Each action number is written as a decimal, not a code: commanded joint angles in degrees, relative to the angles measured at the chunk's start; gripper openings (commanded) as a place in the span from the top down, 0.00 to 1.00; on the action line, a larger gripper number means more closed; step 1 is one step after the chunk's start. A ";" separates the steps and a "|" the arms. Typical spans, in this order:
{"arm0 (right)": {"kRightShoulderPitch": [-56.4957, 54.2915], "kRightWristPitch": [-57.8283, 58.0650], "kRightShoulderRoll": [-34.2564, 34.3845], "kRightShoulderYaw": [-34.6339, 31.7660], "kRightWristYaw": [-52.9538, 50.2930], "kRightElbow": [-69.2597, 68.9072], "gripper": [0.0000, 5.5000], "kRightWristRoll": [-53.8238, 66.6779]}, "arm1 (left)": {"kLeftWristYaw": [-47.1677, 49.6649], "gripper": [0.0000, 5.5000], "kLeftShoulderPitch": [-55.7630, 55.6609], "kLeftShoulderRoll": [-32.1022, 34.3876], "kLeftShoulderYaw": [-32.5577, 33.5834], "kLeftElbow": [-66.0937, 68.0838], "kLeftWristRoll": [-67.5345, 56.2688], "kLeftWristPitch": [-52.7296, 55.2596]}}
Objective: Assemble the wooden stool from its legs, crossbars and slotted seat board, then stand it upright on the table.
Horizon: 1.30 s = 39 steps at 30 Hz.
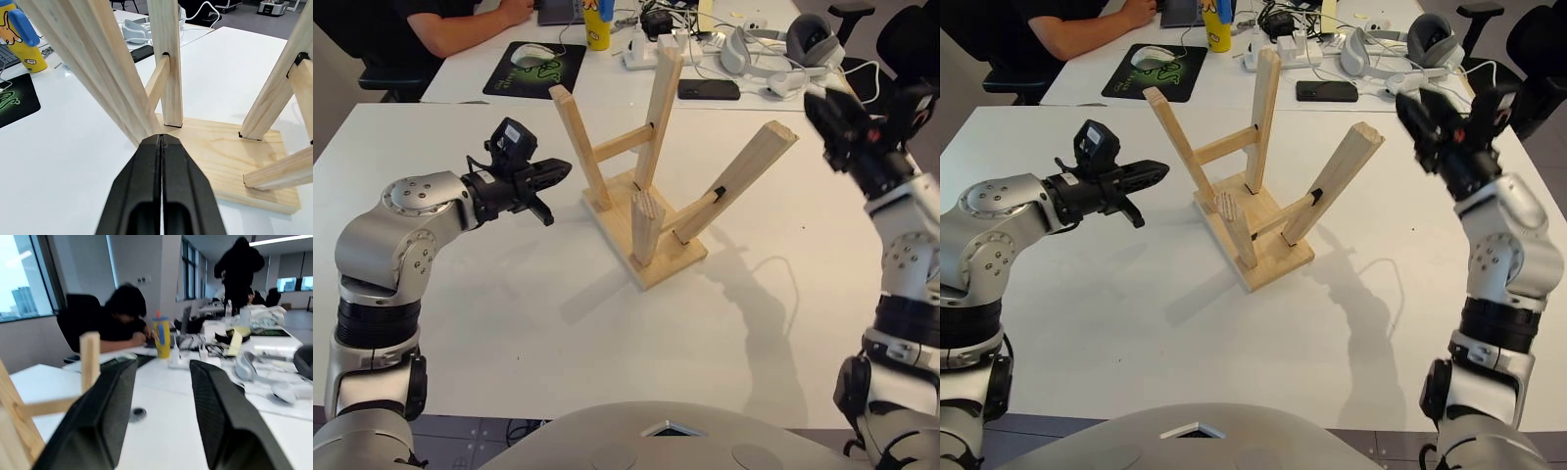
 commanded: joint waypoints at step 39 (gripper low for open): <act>-16.85 3.37 2.78 -2.15 -11.57 -4.36 1.00 8.20 | 2.83 1.00 3.40 -3.76 -2.19 -2.13 2.41 0.09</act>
